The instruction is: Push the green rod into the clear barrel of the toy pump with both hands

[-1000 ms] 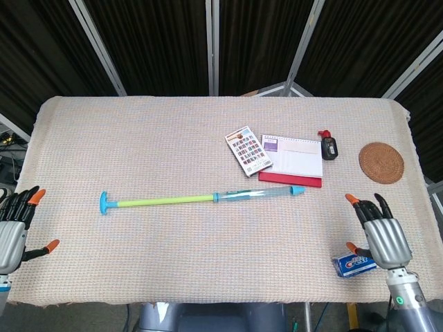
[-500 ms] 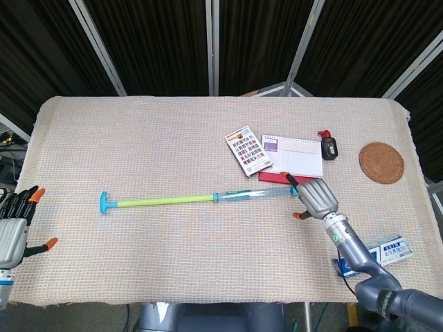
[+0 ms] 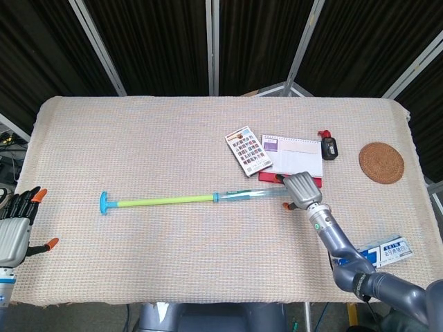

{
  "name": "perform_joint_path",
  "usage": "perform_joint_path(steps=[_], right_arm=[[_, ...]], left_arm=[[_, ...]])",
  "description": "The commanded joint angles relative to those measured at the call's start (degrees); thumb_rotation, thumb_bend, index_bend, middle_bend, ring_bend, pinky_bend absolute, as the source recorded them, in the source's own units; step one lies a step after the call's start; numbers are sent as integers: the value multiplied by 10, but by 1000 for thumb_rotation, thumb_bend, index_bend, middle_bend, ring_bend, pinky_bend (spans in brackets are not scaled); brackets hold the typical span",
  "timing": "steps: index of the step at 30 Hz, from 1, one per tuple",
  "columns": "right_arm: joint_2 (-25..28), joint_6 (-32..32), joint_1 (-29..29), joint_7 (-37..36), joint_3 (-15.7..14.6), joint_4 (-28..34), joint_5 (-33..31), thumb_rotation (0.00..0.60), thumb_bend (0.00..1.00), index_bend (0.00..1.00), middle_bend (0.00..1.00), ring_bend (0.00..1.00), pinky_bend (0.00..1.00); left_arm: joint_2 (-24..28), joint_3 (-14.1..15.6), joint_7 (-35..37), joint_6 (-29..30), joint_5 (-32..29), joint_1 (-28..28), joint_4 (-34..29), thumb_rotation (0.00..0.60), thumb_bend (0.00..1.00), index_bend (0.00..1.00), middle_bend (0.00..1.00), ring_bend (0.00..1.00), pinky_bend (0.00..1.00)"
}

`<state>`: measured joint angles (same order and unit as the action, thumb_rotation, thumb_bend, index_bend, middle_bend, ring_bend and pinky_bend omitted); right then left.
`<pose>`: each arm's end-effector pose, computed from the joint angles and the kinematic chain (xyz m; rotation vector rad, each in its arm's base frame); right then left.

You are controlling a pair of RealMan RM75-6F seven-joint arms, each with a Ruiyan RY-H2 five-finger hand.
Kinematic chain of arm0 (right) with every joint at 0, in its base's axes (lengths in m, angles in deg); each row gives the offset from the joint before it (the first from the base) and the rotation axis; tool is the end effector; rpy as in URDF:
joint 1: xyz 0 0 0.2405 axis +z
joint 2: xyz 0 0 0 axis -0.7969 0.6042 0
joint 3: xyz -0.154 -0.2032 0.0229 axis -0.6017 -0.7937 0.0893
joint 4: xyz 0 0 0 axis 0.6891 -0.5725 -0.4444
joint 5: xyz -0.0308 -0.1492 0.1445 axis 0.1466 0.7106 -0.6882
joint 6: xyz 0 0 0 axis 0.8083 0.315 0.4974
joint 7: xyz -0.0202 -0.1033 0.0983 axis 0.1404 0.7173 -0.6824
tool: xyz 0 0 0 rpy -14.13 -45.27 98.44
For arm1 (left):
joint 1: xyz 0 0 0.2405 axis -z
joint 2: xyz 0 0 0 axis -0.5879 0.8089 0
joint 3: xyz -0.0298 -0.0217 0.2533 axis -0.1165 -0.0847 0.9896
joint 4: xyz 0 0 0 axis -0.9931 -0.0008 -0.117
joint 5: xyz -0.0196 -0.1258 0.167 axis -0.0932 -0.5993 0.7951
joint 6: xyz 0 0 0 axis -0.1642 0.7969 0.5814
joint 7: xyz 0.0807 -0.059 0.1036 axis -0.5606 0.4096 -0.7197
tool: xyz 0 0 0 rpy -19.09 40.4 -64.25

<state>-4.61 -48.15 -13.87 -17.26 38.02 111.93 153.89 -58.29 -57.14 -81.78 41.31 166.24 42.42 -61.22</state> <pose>-0.2181 -0.3741 -0.0019 1.8573 -0.8593 0.7566 -0.3126 0.1881 0.1388 -1.3835 -0.9630 -0.8430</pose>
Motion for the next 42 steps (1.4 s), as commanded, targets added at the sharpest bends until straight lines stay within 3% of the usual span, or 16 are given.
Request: perform_joint_path(steps=[1,18,27,32,34,36,37,38,42], right_arm=[[-11,3,5,14,-4,-17,-9,600,141,363,1000,1000,1000],[-50,4,17,42,-11,-91,-40,600,165,430,1000,1000,1000],[-51,-4,17,40,-18,-91,-34,600,272,570,1000,1000,1000],[-35,-11,6,33,-16,-61,-45,600,308,612,1000,1000,1000],[-22,-11,0,37,-15,-39,-55,600,323,622,1000,1000,1000],[-8,-13,-7,45,-15,-12,-65,600,326,626,1000,1000,1000],[-1,-14,-9,49,-15,1,-72,600,327,628,1000,1000,1000],[9,-15,-13,56,-15,20,-80,600,327,629,1000,1000,1000],[35,-31,-23,77,-16,77,-99,600,329,629,1000,1000,1000]], left_arm=[[-1,0,-1,1,0,0,0,600,0,0,0,0,0],[-4,2,-8,0,2,1,-2,600,0,0,0,0,0],[-6,3,-11,-1,2,1,-1,600,0,0,0,0,0],[-9,5,-17,-13,1,7,4,600,0,0,0,0,0],[-15,4,-25,-22,3,15,9,600,0,0,125,126,156],[-23,4,-23,-39,8,27,10,600,0,0,473,458,515],[-26,5,-27,-49,12,35,11,600,0,0,571,549,606],[-31,4,-38,-60,15,45,16,600,0,0,652,619,674],[-62,-11,-52,-107,10,86,36,600,54,2,781,730,859]])
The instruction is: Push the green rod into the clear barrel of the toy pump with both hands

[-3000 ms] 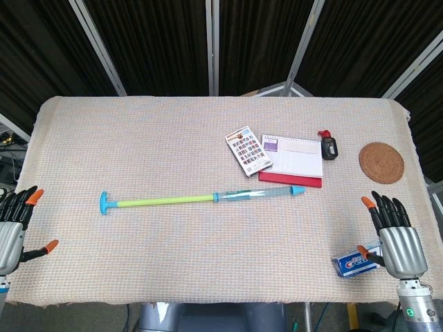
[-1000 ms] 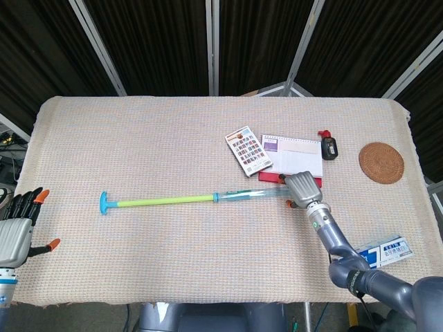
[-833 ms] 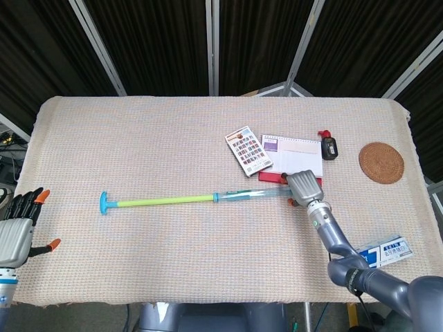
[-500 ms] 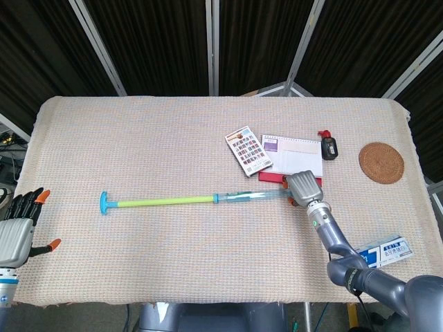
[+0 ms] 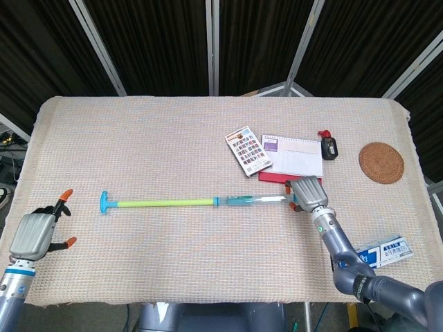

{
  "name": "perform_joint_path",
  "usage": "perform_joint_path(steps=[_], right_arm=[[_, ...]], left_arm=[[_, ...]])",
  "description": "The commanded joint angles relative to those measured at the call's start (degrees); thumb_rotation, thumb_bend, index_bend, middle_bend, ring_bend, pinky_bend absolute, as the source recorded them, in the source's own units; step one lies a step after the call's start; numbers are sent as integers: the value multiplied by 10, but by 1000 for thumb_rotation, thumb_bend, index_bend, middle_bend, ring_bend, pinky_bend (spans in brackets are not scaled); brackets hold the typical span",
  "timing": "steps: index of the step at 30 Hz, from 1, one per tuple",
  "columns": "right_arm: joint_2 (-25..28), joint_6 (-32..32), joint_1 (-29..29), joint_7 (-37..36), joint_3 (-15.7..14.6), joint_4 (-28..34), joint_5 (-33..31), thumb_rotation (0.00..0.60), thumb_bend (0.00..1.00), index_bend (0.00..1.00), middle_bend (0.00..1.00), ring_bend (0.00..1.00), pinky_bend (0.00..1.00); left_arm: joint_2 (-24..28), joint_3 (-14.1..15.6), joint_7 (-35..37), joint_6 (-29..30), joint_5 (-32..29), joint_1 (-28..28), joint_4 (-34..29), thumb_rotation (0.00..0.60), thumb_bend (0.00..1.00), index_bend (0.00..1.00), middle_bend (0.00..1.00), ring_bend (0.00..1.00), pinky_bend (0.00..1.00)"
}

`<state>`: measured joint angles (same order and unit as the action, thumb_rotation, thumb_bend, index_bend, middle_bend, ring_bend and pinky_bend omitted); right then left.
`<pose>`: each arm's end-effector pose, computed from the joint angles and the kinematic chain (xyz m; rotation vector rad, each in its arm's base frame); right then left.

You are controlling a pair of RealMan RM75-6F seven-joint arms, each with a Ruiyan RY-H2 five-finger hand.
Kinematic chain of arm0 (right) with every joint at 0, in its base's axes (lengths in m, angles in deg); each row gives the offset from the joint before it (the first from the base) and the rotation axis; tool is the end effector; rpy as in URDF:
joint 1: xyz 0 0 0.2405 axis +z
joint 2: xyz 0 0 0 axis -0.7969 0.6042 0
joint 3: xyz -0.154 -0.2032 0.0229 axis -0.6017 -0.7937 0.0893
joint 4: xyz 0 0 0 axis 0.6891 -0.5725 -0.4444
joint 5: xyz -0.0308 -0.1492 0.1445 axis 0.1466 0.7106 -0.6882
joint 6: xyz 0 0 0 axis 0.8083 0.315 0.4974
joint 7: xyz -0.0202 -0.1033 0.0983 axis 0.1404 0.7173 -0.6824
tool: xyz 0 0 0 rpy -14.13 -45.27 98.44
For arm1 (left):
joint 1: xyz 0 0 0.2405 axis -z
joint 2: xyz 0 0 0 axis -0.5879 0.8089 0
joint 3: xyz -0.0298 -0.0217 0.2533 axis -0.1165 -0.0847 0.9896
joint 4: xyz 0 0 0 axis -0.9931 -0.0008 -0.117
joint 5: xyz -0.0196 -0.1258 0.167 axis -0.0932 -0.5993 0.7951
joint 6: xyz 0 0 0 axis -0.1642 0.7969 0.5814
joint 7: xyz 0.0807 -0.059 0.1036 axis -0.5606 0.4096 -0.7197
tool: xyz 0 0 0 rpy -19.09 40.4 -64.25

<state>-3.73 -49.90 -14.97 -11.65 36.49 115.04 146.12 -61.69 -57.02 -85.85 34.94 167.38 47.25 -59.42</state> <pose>-0.2321 -0.3636 0.0003 1.7959 -0.9114 0.6875 -0.2983 0.2117 0.1058 -1.5412 -0.9445 -0.8144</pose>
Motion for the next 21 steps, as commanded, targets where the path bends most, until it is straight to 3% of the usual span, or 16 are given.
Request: perform_joint_path(steps=[1,5,14,21], right_arm=[[30,-15,-13,26,-1,54,-26,600,329,628,1000,1000,1000],[40,-20,-15,41,-1,77,-41,600,328,628,1000,1000,1000],[43,-28,-16,56,-4,93,-59,600,335,632,1000,1000,1000],[41,-32,-14,61,-9,98,-63,600,339,634,1000,1000,1000]], left_arm=[[-33,-15,-9,-51,-3,44,22,600,97,15,809,753,907],[-52,-24,-6,-89,-19,71,39,600,177,103,865,810,996],[-89,-38,-9,-164,-63,116,83,600,343,270,881,825,1000],[-124,-42,0,-195,-89,136,138,600,357,320,881,825,1000]])
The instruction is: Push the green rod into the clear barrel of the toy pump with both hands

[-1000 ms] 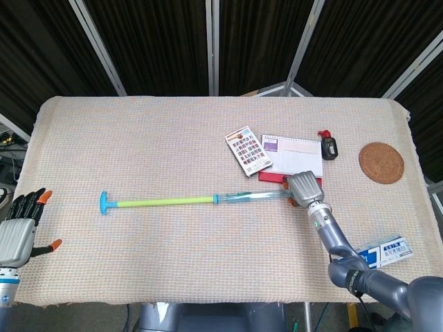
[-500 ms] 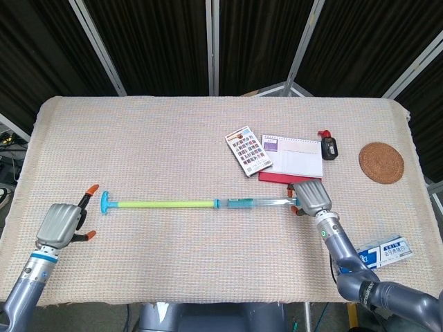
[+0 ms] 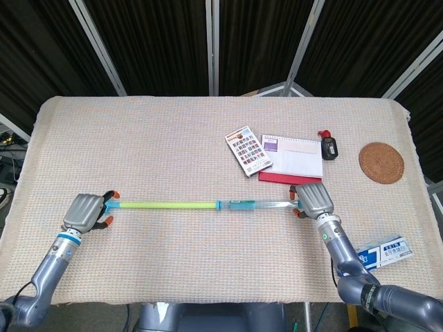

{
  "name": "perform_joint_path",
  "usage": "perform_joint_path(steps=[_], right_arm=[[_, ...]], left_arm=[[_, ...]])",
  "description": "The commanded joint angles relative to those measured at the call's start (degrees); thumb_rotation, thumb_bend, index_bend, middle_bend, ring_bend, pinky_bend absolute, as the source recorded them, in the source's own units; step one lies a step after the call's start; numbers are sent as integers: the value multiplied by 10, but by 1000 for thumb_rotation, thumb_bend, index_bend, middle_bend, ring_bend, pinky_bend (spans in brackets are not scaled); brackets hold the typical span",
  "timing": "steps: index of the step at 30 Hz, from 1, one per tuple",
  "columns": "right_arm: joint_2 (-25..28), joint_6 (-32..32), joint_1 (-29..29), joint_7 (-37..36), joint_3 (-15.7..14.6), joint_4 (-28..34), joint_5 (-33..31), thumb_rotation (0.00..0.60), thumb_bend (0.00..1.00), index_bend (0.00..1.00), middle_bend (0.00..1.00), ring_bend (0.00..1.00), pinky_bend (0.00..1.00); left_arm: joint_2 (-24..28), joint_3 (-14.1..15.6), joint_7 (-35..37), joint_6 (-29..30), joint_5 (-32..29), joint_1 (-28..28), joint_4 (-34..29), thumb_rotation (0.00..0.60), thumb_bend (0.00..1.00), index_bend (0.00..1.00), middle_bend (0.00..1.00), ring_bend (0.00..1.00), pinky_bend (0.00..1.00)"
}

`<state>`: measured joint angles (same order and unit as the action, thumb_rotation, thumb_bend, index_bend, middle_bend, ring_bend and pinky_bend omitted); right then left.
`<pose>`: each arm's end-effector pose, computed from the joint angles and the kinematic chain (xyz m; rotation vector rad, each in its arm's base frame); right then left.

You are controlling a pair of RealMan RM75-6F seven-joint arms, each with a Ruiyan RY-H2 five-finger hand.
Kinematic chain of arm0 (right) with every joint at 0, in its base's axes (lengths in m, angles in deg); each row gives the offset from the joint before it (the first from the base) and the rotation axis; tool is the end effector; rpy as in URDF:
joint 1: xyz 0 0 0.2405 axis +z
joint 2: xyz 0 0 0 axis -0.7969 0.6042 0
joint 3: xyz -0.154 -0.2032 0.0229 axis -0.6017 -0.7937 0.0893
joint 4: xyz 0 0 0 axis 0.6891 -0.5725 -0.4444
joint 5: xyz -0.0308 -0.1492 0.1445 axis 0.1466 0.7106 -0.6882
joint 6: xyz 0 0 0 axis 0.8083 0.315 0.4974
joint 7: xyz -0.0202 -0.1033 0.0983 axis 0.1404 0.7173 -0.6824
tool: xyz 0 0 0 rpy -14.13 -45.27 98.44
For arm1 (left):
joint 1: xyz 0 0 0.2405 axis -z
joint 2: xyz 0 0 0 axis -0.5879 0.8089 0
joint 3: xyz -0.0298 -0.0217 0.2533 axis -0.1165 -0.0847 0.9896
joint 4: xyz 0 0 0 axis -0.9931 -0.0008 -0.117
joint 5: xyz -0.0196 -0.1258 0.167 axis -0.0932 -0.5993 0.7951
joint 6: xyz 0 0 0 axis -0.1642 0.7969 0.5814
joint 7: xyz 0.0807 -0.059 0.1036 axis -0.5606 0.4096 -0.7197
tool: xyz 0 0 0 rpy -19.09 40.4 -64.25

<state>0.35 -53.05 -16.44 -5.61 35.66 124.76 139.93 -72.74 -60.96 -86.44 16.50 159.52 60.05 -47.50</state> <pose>-0.2282 -0.3442 0.0121 1.7632 -0.9582 0.6647 -0.2839 0.2881 0.0333 -1.7099 -1.0428 -0.7331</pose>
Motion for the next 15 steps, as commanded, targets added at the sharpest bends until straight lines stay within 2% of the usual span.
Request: perform_joint_path(steps=[1,9,15], right_arm=[[0,-1,1,2,0,1,-2,600,339,633,1000,1000,1000],[-6,-4,6,9,-4,-2,-6,600,351,635,1000,1000,1000],[-6,-7,8,9,-6,-1,-5,600,351,636,1000,1000,1000]], left_arm=[[-18,-3,8,-13,-13,11,27,600,356,324,881,825,1000],[-61,-9,36,-39,-31,32,94,600,358,365,881,825,1000],[-77,-8,48,-42,-32,40,118,600,359,394,881,825,1000]])
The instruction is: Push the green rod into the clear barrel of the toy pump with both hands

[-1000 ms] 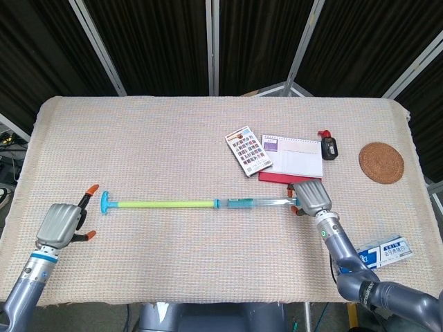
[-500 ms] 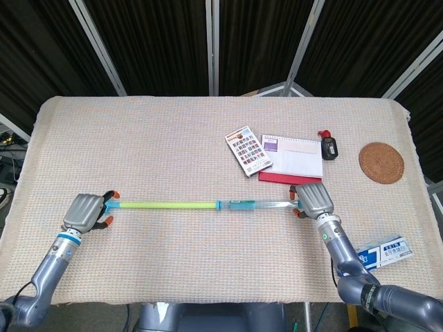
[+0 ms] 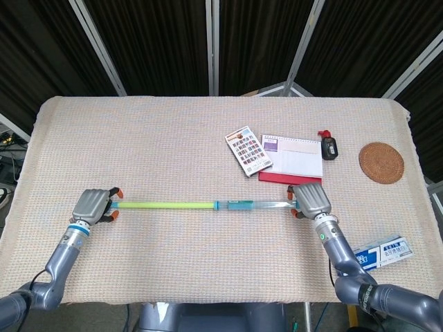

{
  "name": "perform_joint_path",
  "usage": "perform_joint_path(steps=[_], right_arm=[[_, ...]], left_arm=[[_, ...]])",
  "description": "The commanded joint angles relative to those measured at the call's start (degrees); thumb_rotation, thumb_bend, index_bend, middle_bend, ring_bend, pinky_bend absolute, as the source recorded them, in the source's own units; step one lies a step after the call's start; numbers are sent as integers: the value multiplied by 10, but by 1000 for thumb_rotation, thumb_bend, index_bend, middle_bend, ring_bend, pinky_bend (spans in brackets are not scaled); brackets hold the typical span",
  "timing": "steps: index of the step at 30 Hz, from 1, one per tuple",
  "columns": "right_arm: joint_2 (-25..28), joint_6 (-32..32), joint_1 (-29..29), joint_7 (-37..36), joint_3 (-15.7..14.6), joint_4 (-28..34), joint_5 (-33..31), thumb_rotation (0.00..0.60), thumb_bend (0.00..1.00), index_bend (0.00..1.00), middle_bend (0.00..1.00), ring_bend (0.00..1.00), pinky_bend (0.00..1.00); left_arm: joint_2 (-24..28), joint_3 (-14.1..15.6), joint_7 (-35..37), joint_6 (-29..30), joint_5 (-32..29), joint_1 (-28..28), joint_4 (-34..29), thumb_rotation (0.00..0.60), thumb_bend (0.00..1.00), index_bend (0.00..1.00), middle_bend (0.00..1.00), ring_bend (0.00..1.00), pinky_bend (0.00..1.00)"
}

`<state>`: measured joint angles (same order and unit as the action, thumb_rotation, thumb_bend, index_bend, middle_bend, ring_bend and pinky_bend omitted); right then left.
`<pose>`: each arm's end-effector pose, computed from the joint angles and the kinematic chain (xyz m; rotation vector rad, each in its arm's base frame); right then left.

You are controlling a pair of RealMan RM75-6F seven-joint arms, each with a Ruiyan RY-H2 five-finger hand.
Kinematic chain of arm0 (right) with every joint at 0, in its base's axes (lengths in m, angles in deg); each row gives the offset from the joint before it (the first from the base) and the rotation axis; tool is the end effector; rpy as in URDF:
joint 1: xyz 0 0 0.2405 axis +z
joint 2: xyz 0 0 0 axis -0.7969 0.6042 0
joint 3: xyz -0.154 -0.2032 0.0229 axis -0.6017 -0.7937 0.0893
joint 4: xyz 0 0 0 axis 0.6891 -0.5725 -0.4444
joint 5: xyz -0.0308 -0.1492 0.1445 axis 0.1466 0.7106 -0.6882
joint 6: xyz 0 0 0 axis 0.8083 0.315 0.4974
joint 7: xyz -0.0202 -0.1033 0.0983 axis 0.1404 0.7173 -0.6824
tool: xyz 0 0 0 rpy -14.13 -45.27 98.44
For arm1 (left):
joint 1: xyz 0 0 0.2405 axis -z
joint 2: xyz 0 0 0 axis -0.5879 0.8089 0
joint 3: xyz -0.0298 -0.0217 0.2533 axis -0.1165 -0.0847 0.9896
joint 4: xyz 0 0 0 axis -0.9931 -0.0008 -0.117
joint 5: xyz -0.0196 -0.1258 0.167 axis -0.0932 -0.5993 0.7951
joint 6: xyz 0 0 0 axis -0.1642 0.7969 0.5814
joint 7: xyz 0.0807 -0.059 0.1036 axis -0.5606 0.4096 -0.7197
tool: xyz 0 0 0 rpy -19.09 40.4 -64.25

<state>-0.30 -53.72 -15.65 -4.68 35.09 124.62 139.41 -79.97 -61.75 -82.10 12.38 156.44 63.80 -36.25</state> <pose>-0.2243 -0.3447 0.0083 1.7722 -0.9418 0.6619 -0.2940 0.3149 0.0058 -1.6753 -1.1062 -0.7148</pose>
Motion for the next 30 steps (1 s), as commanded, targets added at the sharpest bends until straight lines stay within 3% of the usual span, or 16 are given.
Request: perform_joint_path(steps=[1,23,30], right_arm=[[0,-1,1,-1,-1,1,1,600,350,636,1000,1000,1000],[0,-2,1,-19,-4,-13,8,600,352,637,1000,1000,1000],[2,-2,1,-22,-5,-12,10,600,361,641,1000,1000,1000]], left_arm=[[-6,0,6,-1,-2,4,8,600,359,406,881,825,1000],[-25,4,-4,-7,-26,9,45,600,370,459,881,825,1000],[-27,4,-5,-5,-27,10,44,600,445,608,881,825,1000]])
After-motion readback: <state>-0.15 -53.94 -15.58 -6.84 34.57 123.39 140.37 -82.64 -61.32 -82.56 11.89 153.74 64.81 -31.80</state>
